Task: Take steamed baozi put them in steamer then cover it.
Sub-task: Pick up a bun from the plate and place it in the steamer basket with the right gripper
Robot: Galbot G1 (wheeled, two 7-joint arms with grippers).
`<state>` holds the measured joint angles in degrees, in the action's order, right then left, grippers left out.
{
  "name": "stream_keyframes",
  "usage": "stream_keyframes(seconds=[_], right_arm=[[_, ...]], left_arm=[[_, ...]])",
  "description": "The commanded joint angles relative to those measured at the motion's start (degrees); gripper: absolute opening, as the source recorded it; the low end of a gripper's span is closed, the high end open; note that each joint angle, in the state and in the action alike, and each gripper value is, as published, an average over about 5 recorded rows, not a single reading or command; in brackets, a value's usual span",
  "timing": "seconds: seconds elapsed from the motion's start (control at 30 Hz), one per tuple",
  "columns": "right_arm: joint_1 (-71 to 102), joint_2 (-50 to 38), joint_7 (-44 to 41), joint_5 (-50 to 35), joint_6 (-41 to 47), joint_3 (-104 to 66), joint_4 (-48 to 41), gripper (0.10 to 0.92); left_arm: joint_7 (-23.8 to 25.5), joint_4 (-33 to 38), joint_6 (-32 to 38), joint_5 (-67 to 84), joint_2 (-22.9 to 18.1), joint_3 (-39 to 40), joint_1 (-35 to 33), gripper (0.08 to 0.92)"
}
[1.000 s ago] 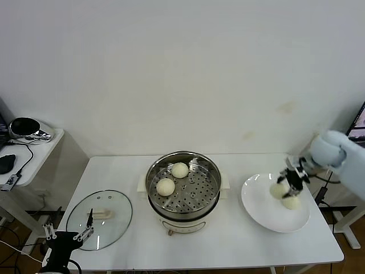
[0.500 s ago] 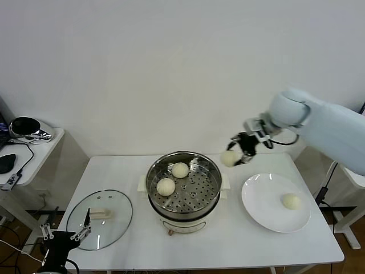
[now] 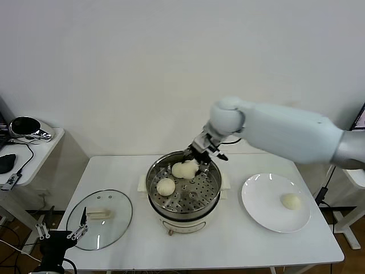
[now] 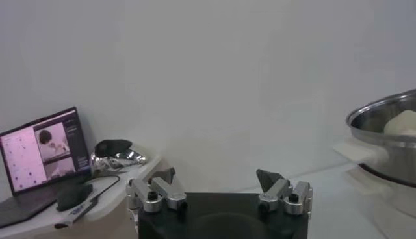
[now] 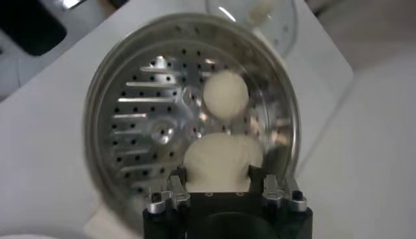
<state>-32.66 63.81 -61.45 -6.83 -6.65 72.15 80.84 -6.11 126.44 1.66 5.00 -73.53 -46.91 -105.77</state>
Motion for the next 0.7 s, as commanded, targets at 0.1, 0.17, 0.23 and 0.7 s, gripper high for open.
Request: stream_keyframes(seconds=[0.1,0.17,0.23,0.7], right_arm=[[0.45,7.13,-2.27,9.65,-9.85,3.59,0.08,0.611],[0.73,6.79,-3.03,10.38,-10.18,3.85,0.78,0.611],[0.94,6.24,-3.62,10.58,-10.40,4.12,1.48,0.611],[1.40,3.10,-4.51,7.94,-9.79,4.86,6.42,0.611]], left_arm=[[0.01,-0.17,-0.02,0.09,-0.06,-0.11,0.00,0.823],[0.00,-0.30,0.02,0.13,-0.09,-0.15,-0.04,0.823],[-0.02,-0.42,0.11,0.19,-0.12,-0.19,-0.11,0.823],[-0.07,-0.67,0.40,0.06,-0.61,0.03,-0.24,0.823]])
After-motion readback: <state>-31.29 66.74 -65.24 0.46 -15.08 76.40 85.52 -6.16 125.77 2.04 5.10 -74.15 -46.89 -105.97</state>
